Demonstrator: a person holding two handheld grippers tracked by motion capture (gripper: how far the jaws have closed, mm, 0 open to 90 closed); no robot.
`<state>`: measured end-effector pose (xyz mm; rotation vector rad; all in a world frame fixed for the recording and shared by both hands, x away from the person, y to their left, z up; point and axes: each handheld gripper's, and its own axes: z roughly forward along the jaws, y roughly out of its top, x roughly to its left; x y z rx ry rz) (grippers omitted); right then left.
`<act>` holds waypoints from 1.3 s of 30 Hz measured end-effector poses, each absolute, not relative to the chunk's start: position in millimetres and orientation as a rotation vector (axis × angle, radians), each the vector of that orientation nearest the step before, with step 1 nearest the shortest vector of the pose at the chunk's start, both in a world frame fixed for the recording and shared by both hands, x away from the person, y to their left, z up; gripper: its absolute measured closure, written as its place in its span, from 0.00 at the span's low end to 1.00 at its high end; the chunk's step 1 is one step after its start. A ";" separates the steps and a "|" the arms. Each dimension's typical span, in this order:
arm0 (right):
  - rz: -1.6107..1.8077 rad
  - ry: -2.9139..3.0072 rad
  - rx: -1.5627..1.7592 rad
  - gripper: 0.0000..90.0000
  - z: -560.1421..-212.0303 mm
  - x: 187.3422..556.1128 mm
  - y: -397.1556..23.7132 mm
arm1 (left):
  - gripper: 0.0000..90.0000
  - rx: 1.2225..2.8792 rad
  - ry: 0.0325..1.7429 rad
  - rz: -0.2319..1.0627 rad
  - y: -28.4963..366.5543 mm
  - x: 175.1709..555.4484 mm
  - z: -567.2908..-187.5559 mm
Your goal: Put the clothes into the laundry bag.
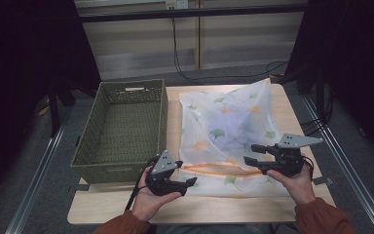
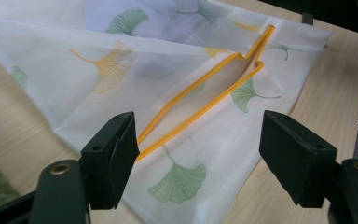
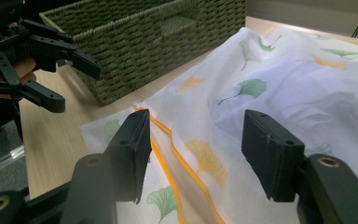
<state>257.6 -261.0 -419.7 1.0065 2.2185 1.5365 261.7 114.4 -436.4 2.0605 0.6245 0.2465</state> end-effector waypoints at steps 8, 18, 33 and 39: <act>1.548 2.180 1.042 0.49 -415.2 242.6 -275.0 | 0.30 1.976 0.682 0.318 154.7 249.4 -414.3; 1.553 2.126 1.094 0.50 -418.0 227.9 -284.6 | 0.32 1.873 0.745 0.411 197.8 221.9 -412.8; 1.537 2.030 1.163 0.38 -429.6 205.2 -311.6 | 0.31 1.735 0.951 0.500 275.7 201.9 -420.9; 1.475 1.961 1.201 0.38 -432.5 190.9 -330.4 | 0.28 1.698 1.021 0.478 284.2 195.8 -434.4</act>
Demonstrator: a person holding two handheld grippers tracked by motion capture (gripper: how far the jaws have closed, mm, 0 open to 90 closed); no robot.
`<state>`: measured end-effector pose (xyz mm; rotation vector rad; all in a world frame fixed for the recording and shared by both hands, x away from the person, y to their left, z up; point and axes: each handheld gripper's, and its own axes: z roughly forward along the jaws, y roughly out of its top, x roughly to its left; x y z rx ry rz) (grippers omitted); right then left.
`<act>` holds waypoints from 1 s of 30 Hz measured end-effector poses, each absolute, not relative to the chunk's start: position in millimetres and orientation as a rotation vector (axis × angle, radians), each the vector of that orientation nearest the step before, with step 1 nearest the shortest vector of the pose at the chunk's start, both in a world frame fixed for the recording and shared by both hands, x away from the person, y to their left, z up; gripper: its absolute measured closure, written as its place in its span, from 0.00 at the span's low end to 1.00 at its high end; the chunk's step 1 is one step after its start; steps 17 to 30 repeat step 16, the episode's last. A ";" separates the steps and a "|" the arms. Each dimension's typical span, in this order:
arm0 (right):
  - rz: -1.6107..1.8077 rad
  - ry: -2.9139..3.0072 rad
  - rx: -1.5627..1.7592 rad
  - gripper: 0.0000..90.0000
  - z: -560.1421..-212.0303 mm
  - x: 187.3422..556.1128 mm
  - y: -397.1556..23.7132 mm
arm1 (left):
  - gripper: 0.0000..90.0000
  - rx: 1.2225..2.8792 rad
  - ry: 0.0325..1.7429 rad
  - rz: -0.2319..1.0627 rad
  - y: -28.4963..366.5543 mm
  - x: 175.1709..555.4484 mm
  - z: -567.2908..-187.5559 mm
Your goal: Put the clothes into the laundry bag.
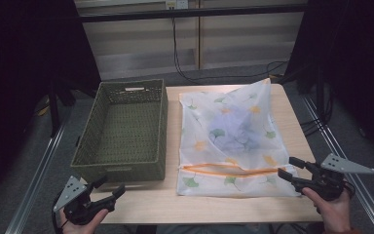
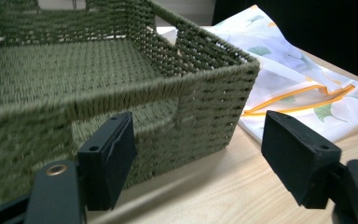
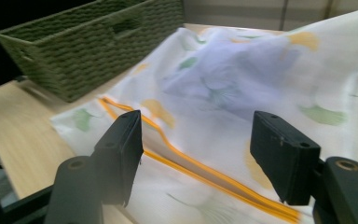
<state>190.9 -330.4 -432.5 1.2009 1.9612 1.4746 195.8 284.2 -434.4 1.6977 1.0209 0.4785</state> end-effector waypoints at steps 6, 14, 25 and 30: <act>1.448 1.847 1.280 0.38 -444.0 179.1 -348.1 | 0.23 1.730 0.992 0.475 272.2 196.3 -435.0; 1.437 1.831 1.293 0.39 -442.6 173.4 -346.7 | 0.23 1.730 0.975 0.456 272.5 197.1 -434.5; 1.434 1.842 1.294 0.40 -443.2 173.6 -347.2 | 0.25 1.733 0.960 0.439 270.1 197.8 -433.9; 1.434 1.842 1.294 0.40 -443.2 173.6 -347.2 | 0.25 1.733 0.960 0.439 270.1 197.8 -433.9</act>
